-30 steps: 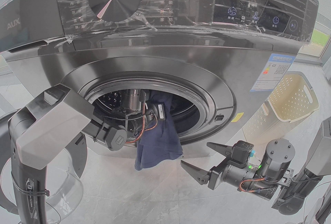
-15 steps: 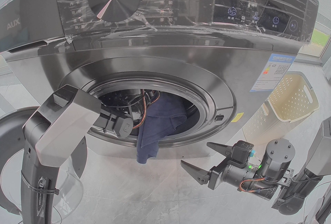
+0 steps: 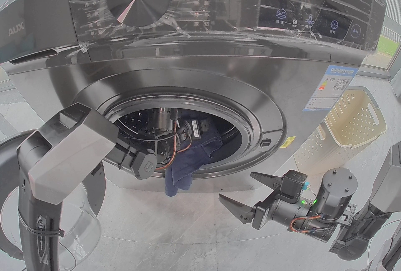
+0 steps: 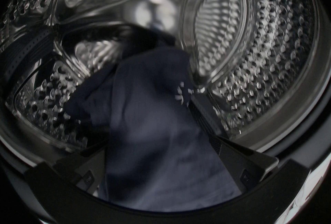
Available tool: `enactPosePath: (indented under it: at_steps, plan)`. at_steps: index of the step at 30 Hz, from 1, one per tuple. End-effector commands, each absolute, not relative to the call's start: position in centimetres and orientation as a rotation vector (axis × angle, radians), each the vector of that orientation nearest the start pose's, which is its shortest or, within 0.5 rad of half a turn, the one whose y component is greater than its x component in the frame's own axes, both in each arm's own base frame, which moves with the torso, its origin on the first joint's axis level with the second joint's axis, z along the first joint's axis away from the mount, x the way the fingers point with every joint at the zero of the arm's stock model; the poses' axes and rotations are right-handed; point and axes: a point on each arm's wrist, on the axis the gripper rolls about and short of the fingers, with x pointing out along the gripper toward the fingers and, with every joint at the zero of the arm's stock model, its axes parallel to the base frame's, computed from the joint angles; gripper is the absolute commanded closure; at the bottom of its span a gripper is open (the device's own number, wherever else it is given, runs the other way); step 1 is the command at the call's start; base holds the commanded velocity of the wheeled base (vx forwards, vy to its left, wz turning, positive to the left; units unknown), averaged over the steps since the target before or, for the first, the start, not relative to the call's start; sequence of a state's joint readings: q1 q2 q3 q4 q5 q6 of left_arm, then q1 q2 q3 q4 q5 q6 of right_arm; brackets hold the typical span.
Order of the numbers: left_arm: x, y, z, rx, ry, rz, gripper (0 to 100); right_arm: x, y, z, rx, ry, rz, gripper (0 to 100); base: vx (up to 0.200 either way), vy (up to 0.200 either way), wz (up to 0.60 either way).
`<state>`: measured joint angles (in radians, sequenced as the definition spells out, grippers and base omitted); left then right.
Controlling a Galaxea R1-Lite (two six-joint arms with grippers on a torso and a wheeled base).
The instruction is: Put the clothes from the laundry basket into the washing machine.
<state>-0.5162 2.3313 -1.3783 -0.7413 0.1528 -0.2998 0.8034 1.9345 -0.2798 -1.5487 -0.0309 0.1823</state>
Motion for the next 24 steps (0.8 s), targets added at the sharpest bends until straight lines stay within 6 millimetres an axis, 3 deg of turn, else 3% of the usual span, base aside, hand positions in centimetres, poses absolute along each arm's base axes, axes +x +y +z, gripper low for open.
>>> enactPosePath:
  at_steps: [1,6,16,24]
  plan:
    - [37.4,-22.9,10.9,-0.189,0.35,-0.376,0,18.7,19.3,8.9,0.129,0.169,0.761,0,0.0,0.0,0.0]
    - [36.1,-23.0,9.5,-0.155,0.431,-0.386,0,18.7,19.4,8.9,0.128,0.171,0.762,0,0.0,0.0,0.0]
    - [37.2,-22.9,6.0,-0.132,0.491,-0.358,0,18.5,19.4,9.3,0.134,0.158,0.77,0,0.0,0.0,0.0]
    - [38.1,-22.8,4.6,-0.135,0.496,-0.346,0,18.5,19.4,9.2,0.133,0.16,0.769,0,0.0,0.0,0.0]
